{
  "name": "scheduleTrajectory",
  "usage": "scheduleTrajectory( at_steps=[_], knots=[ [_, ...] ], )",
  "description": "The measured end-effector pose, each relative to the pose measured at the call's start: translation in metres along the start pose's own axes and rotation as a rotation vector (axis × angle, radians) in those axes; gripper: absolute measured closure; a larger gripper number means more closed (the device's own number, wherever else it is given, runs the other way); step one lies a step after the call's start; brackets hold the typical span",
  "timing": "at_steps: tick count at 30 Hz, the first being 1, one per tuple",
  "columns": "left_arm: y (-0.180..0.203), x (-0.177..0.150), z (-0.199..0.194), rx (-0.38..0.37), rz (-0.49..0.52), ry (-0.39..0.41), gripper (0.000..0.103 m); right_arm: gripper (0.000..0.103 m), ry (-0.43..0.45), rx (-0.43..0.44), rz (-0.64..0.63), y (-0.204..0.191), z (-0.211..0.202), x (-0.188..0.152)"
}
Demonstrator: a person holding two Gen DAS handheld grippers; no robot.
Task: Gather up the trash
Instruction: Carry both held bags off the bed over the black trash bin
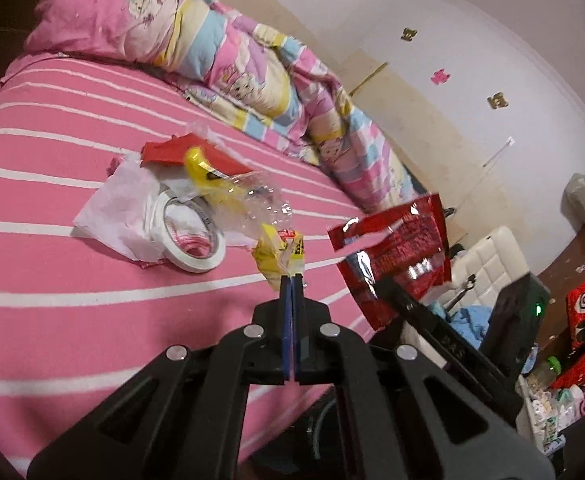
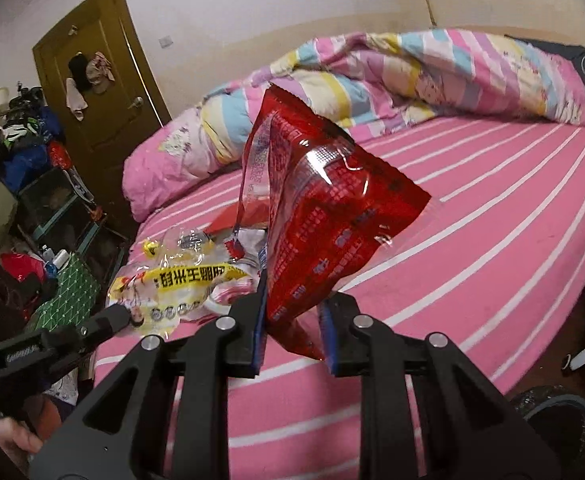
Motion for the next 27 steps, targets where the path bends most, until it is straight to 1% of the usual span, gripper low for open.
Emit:
scheduleTrajectory(
  at_steps=[5, 9, 16, 22, 25, 26, 27],
  knots=[
    [0.026, -0.007, -0.024, -0.019, 0.012, 0.017, 0.103, 0.081, 0.038, -0.007, 0.001, -0.001, -0.049, 0.003],
    [0.049, -0.015, -0.036, -0.046, 0.028, 0.02, 0.103, 0.081, 0.062, -0.033, 0.005, 0.007, -0.086, 0.002],
    [0.09, -0.031, -0.042, -0.098, 0.079, 0.001, 0.103, 0.081, 0.1, -0.095, 0.03, 0.032, -0.136, -0.005],
    [0.13, -0.057, -0.023, -0.154, 0.132, -0.067, 0.103, 0.081, 0.102, -0.188, 0.061, 0.072, -0.169, -0.025],
    [0.147, -0.078, -0.004, -0.183, 0.147, -0.13, 0.103, 0.081, 0.08, -0.242, 0.077, 0.098, -0.181, -0.044],
    [0.155, -0.091, 0.006, -0.197, 0.154, -0.167, 0.103, 0.08, 0.067, -0.266, 0.086, 0.11, -0.185, -0.052],
    [0.159, -0.098, 0.012, -0.204, 0.159, -0.186, 0.103, 0.081, 0.059, -0.281, 0.092, 0.119, -0.188, -0.059]
  ],
)
Point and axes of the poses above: each gripper's, at about its wrist camera, not at the fingertips, and z roughly the way its jaws point, y to its right, x to its top, the point moved 5 cm from there along z, roughly the way its jaws point, and after that the axes turned 5 degrees about y, right-handed, at the moved point
